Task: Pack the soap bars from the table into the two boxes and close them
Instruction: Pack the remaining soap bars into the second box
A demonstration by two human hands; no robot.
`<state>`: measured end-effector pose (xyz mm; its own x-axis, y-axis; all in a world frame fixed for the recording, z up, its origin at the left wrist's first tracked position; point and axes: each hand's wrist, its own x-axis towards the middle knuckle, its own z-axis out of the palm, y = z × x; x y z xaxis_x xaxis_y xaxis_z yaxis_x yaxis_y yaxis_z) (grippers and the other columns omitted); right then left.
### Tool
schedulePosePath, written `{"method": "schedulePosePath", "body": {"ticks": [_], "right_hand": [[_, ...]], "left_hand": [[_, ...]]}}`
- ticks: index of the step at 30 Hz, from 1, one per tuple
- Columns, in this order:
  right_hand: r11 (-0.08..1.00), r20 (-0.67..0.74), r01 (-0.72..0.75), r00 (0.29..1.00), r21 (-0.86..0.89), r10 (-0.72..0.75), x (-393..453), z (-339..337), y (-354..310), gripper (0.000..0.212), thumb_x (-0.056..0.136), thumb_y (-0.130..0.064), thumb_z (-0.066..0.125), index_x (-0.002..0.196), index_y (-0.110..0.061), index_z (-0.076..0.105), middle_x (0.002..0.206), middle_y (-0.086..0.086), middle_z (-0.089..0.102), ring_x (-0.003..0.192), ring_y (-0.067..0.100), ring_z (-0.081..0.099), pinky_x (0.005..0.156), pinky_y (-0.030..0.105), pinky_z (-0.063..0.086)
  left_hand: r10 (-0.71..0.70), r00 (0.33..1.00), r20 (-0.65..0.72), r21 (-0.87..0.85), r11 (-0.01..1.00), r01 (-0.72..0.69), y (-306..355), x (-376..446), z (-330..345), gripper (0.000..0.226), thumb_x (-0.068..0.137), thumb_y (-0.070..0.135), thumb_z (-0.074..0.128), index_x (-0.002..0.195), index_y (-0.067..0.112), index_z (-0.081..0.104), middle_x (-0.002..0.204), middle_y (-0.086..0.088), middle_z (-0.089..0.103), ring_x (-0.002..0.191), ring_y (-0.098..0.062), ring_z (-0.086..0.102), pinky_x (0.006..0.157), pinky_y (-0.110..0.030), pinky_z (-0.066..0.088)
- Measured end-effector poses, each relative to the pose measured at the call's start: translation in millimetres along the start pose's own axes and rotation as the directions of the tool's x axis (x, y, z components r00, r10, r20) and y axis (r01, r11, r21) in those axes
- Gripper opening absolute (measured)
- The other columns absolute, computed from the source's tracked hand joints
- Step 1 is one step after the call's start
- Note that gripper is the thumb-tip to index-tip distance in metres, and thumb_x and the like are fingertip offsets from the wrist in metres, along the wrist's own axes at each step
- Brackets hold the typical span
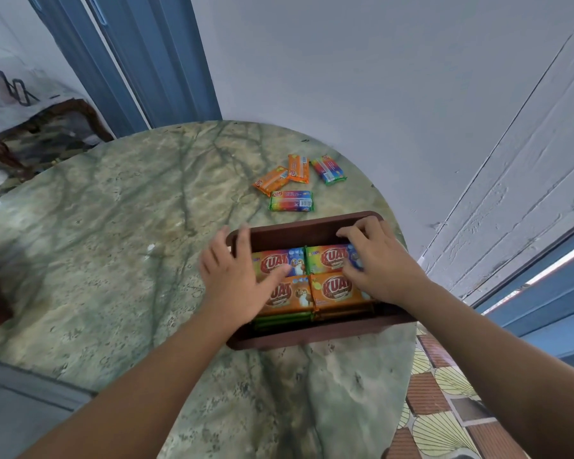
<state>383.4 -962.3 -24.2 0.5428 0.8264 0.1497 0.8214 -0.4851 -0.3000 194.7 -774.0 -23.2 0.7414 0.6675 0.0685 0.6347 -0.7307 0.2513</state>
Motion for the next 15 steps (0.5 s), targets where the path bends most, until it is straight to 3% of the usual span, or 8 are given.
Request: {"method": "schedulePosePath", "body": {"ticks": [2,4,6,8,12,15], "right_hand": [[0.999,-0.075,-0.038,0.997,-0.037,0.035,1.3,1.3,0.8,0.054,0.092,-0.037,0.064,0.141,-0.022,0.05,0.132,0.008,0.046,0.122,0.029,0.043,0.104,0.047,0.047],[0.988,-0.155,-0.154,0.976,-0.012,0.151,4.2,2.5,4.2,0.061,0.09,-0.035,0.066,0.145,-0.019,0.046,0.138,0.014,0.044,0.125,0.036,0.043,0.104,0.052,0.046],[0.943,-0.081,-0.317,0.942,0.097,0.325,9.0,3.8,7.8,0.071,0.092,-0.037,0.066,0.152,-0.02,0.032,0.145,0.017,0.039,0.13,0.039,0.044,0.102,0.052,0.047],[0.918,0.039,-0.392,0.92,0.065,0.391,15.6,5.3,10.8,0.081,0.094,-0.042,0.065,0.157,-0.02,0.019,0.147,0.018,0.039,0.131,0.039,0.048,0.1,0.05,0.049],[0.922,0.118,-0.385,0.915,-0.041,0.387,26.9,4.7,11.8,0.091,0.093,-0.041,0.066,0.16,-0.023,0.007,0.148,0.018,0.036,0.131,0.036,0.048,0.099,0.046,0.05],[0.914,0.13,-0.402,0.905,-0.061,0.406,37.4,6.3,15.0,0.092,0.093,-0.036,0.067,0.161,-0.024,0.006,0.149,0.018,0.035,0.133,0.035,0.047,0.099,0.045,0.05]], "left_hand": [[-0.157,0.981,0.116,-0.175,0.969,0.175,-3.2,11.6,2.7,0.109,0.083,0.075,0.059,0.159,0.022,0.002,0.157,-0.014,0.011,0.145,-0.039,0.025,0.116,-0.053,0.033],[-0.198,0.964,0.179,-0.213,0.948,0.234,-2.6,20.8,5.1,0.105,0.087,0.064,0.065,0.159,0.024,0.001,0.153,-0.015,0.021,0.137,-0.038,0.04,0.106,-0.052,0.046],[-0.209,0.965,0.159,-0.2,0.95,0.239,-0.8,25.9,7.2,0.093,0.094,0.054,0.062,0.159,0.024,0.003,0.147,-0.018,0.031,0.127,-0.039,0.049,0.098,-0.052,0.05],[-0.208,0.97,0.123,-0.178,0.957,0.227,-0.8,29.5,9.2,0.081,0.1,0.046,0.054,0.16,0.023,0.005,0.143,-0.019,0.036,0.115,-0.037,0.055,0.089,-0.049,0.053],[-0.234,0.964,0.127,-0.178,0.95,0.255,-5.2,39.2,11.7,0.062,0.104,0.028,0.048,0.157,0.022,0.015,0.135,-0.02,0.04,0.079,-0.026,0.054,0.066,-0.039,0.047],[-0.241,0.964,0.11,-0.174,0.951,0.257,-3.9,51.0,11.2,0.057,0.101,0.017,0.049,0.152,0.02,0.025,0.131,-0.019,0.043,0.074,-0.025,0.049,0.063,-0.038,0.042]]}}
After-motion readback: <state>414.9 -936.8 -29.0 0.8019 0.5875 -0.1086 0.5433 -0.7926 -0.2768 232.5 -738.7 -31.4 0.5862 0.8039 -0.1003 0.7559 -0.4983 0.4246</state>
